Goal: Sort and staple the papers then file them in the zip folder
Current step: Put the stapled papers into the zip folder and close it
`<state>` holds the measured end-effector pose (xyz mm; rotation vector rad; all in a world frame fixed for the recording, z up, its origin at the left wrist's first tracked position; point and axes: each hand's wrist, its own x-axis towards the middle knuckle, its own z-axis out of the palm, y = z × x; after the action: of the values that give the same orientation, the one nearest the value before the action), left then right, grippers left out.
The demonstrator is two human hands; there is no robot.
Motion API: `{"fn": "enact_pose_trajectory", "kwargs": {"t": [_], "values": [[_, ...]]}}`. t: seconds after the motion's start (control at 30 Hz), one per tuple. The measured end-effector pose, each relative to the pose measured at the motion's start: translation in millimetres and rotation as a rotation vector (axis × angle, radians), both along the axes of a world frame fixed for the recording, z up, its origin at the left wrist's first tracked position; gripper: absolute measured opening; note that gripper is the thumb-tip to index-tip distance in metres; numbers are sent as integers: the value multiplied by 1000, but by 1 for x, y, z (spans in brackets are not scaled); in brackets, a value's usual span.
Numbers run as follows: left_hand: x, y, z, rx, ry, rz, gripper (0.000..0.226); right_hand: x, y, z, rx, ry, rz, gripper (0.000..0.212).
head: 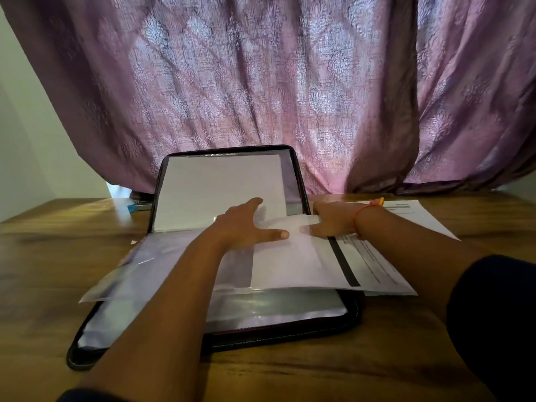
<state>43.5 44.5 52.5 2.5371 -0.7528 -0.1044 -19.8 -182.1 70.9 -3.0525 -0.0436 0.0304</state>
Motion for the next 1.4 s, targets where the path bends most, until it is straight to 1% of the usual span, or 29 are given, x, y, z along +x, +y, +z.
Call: {"fn": "enact_pose_trajectory", "kwargs": {"t": [0.13, 0.2, 0.3, 0.37, 0.53, 0.67, 0.8, 0.97, 1.1, 1.13, 1.23, 1.4], "values": [[0, 8, 7, -19, -34, 36, 85, 0, 0, -5, 52, -39, -8, 60], [2, 12, 8, 13, -60, 25, 71, -2, 0, -6, 63, -52, -11, 55], [5, 14, 7, 65, -85, 18, 59, -4, -4, -9, 82, -69, -37, 53], [6, 14, 6, 89, -89, 19, 59, -6, -7, -13, 117, -92, -39, 54], [5, 12, 4, 124, -71, 12, 72, -15, -13, -24, 147, -139, -56, 60], [6, 10, -1, 148, -41, -9, 80, -19, -19, -28, 132, -154, -109, 78], [0, 8, -2, 170, -1, -44, 86, -25, -30, -31, 172, -151, -191, 83], [-3, 8, -1, 259, -1, -70, 80, -38, -46, -35, 34, -127, -395, 75], [-6, 4, 0, 251, -15, -82, 71, -42, -62, -34, 100, -188, -571, 82], [-7, 2, -1, 245, -20, -84, 69, -44, -66, -32, 111, -195, -584, 80], [-8, -2, -2, 235, -27, -87, 70, -50, -75, -27, 158, -183, -591, 63], [-12, -9, -4, 220, -34, -99, 69, -49, -82, -27, 251, -210, -585, 48]]}}
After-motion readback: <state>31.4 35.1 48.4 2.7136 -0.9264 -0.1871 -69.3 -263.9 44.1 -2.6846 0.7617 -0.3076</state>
